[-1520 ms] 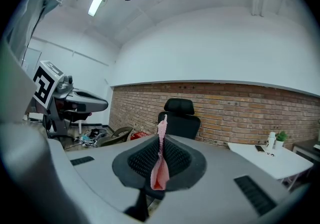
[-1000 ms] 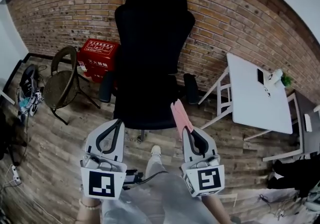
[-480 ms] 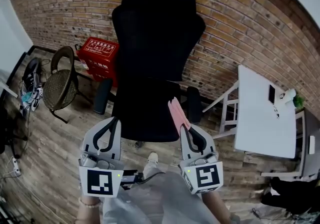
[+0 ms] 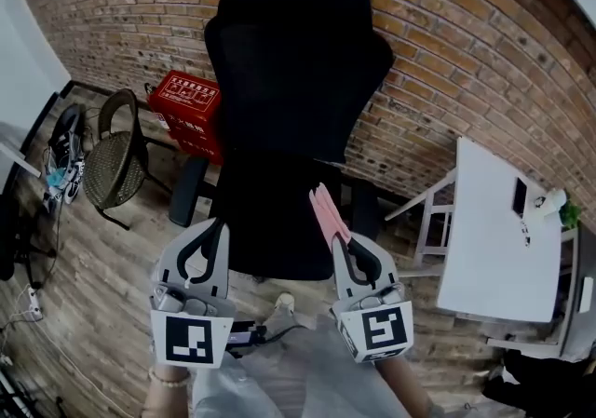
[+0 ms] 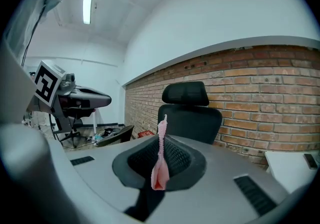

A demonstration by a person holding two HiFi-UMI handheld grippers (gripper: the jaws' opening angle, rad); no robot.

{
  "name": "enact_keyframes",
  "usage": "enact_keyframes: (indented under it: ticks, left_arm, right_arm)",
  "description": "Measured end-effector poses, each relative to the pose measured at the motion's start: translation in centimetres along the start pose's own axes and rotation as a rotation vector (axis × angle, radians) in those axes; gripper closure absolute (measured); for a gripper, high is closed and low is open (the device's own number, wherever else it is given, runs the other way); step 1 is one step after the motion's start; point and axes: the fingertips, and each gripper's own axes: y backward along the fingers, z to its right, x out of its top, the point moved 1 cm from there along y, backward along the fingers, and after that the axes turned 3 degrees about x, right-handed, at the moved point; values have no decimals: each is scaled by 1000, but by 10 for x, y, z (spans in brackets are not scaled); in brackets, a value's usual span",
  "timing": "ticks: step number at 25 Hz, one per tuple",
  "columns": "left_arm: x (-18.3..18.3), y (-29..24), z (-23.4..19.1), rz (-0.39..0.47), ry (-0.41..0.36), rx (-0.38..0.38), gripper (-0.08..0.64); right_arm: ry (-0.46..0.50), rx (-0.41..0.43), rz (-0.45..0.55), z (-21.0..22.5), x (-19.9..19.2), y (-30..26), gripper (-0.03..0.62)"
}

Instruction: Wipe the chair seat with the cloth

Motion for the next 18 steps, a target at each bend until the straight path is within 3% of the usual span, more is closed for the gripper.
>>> enact_keyframes:
  ticks: [9,16,18]
  left_arm:
    - [-13,-30,-2,-30,-5,-14,541]
    - [-32,-66,-1,-31,27,-71,541]
    - [-37,-78,-1,-23,4,-101,541]
  right_arm:
    - [-30,24,-42,8,-21,-26,543]
    - [-58,-24,-75,22,-42,-45,543]
    - [-74,-44,-99,26,-50,-52,543]
